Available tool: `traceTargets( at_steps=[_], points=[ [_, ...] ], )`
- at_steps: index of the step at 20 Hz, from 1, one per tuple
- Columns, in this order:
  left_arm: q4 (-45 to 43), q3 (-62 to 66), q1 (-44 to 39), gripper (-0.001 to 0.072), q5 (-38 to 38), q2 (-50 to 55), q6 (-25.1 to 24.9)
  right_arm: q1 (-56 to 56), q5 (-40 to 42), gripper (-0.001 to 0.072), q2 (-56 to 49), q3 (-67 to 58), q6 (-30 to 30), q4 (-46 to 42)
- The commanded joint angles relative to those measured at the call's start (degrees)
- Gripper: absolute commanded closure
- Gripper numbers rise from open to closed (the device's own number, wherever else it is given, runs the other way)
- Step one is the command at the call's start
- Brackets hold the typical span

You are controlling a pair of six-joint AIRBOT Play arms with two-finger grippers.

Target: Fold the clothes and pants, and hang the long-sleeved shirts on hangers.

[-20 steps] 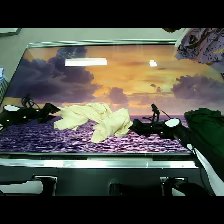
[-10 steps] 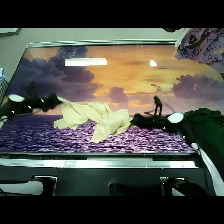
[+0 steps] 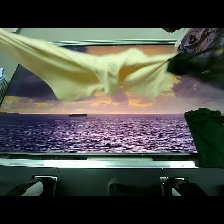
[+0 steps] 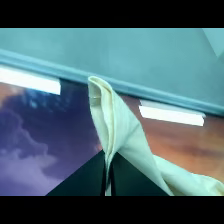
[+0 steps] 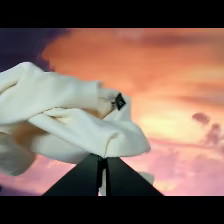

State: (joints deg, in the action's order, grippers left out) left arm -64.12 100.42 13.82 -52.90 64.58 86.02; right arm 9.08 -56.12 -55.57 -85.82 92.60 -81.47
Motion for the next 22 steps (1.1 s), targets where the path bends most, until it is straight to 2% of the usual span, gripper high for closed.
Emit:
traceTargets(
  at_steps=[1,6,10,13,16,19,22],
  points=[
    [-10.6,5.6,0.0,0.0698,-2.1,-11.0,6.2,0.0,-3.1,0.0687,6.8,-10.2,1.6,-12.0],
    [-11.6,5.5,0.0,0.0698,-10.8,-20.1,6.3,0.0,-9.0,0.0686,14.3,-10.6,3.4,-12.1],
    [-14.1,4.0,0.0,0.0698,-14.1,-17.8,11.7,0.0,-14.3,0.0686,10.3,-10.4,7.8,-11.5],
    [-13.5,-0.9,0.0,0.0698,-18.8,-9.1,12.2,0.0,-18.9,0.0686,0.5,-10.3,12.1,-8.8],
    [-13.5,-7.1,-1.2,0.0698,-18.6,3.5,11.8,0.0,-23.3,0.0686,-13.8,-10.3,12.0,-2.8],
    [-13.5,-9.7,-3.7,0.0697,-16.2,18.3,12.1,0.1,-22.3,0.0686,-28.6,-10.3,12.0,1.1],
    [-12.6,-9.7,-6.5,0.0695,-15.8,30.5,17.7,0.0,-17.0,0.0686,-40.6,-10.3,12.0,3.5]
  ],
)
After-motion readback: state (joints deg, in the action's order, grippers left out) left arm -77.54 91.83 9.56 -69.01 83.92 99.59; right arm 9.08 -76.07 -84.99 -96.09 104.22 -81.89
